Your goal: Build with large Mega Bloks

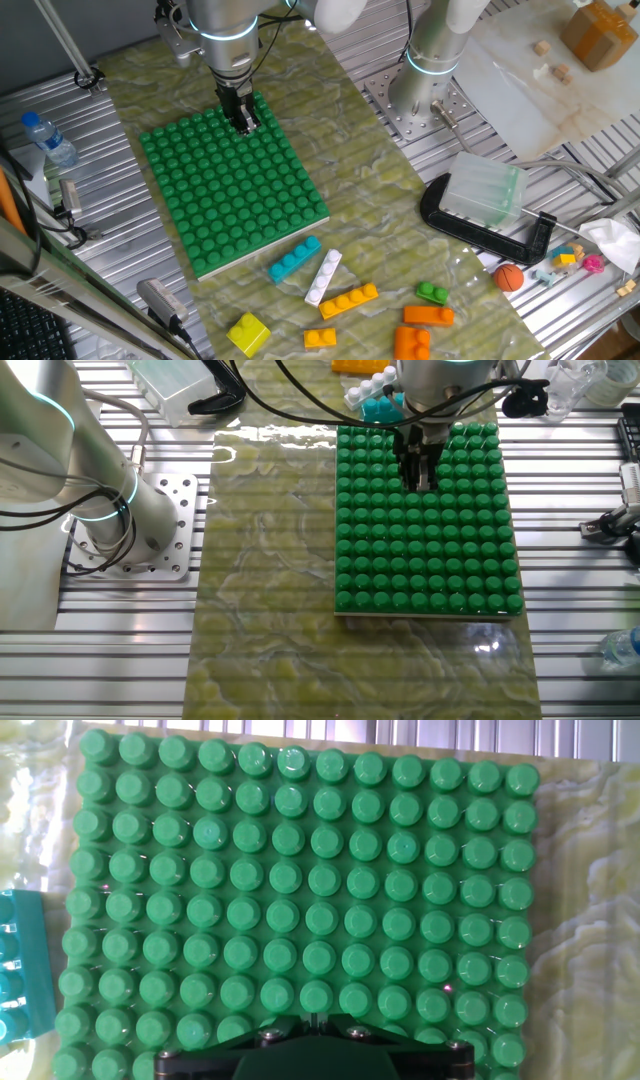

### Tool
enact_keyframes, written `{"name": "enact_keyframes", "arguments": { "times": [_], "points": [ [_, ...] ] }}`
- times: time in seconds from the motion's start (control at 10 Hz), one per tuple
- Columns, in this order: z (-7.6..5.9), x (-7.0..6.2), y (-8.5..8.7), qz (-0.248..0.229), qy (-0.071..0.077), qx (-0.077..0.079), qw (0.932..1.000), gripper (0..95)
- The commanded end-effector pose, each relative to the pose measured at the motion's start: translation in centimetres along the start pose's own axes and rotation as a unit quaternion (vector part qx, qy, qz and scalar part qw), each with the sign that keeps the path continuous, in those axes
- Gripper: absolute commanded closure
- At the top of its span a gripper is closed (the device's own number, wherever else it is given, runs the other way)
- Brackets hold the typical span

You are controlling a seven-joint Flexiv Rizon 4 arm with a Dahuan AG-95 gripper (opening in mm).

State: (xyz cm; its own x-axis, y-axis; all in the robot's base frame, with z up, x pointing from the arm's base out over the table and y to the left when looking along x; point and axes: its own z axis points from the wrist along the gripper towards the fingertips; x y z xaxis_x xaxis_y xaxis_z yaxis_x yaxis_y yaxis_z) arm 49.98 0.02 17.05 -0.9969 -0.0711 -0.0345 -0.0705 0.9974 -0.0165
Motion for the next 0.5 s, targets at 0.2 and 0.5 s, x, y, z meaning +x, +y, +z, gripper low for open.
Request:
{"name": "enact_keyframes", "arguments": {
  "times": [0.2,0.5],
  "points": [
    [0.00,0.00,0.00,0.000,-0.001,0.000,1.0000,95.0],
    [-0.02,0.00,0.01,0.002,-0.001,0.000,1.0000,95.0]
  ]
}}
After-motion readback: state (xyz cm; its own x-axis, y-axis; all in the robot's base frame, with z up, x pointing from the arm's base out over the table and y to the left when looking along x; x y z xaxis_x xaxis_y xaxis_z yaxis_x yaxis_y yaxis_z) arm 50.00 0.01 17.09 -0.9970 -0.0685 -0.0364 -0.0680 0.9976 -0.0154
